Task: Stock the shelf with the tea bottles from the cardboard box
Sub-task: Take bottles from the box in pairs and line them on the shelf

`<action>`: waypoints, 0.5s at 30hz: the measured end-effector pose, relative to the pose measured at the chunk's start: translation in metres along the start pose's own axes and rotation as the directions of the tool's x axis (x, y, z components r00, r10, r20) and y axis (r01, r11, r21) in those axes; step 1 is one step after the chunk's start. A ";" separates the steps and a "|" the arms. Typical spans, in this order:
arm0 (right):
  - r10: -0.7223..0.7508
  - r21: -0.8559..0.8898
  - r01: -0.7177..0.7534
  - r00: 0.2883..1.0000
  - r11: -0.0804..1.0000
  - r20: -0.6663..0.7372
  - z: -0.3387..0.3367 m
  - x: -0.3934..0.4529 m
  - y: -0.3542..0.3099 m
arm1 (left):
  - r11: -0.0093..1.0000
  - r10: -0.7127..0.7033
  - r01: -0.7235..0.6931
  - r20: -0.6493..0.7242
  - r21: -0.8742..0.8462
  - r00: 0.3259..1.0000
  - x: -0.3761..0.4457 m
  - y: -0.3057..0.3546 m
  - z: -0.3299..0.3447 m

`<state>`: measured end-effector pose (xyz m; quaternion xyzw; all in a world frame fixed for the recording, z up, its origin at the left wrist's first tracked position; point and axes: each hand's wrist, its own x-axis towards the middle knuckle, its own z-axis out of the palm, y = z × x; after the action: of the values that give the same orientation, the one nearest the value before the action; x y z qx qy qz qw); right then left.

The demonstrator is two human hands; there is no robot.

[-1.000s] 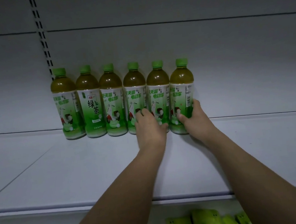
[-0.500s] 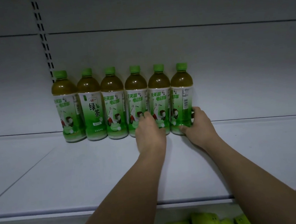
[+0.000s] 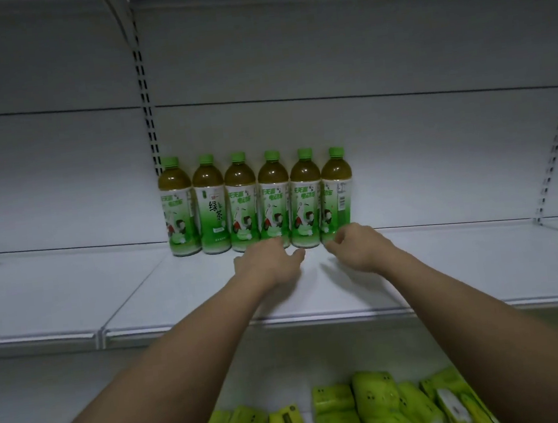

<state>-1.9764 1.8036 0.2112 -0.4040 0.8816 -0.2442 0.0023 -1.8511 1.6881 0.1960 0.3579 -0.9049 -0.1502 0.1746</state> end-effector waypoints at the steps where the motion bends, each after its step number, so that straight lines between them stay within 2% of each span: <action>1: -0.021 -0.011 0.022 1.000 1.000 0.023 -0.001 -0.008 -0.007 | 1.000 0.004 -0.004 -0.003 0.012 1.000 -0.007 -0.003 -0.007; 6: -0.085 -0.021 0.087 0.994 0.996 0.068 -0.008 -0.049 -0.046 | 0.998 0.023 -0.023 0.006 0.052 1.000 -0.043 -0.010 -0.047; 13: -0.157 0.014 0.156 0.984 0.988 0.085 0.006 -0.120 -0.076 | 0.998 0.022 -0.024 -0.043 -0.059 0.999 -0.121 -0.041 -0.060; 15: -0.158 0.046 0.153 0.979 0.987 0.128 0.021 -0.149 -0.076 | 0.997 0.002 -0.003 -0.005 -0.076 1.000 -0.154 -0.061 -0.054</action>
<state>-1.8177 1.8580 0.1966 -0.4867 0.8406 -0.2325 0.0483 -1.6866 1.7456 0.1884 0.3503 -0.8985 -0.1834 0.1906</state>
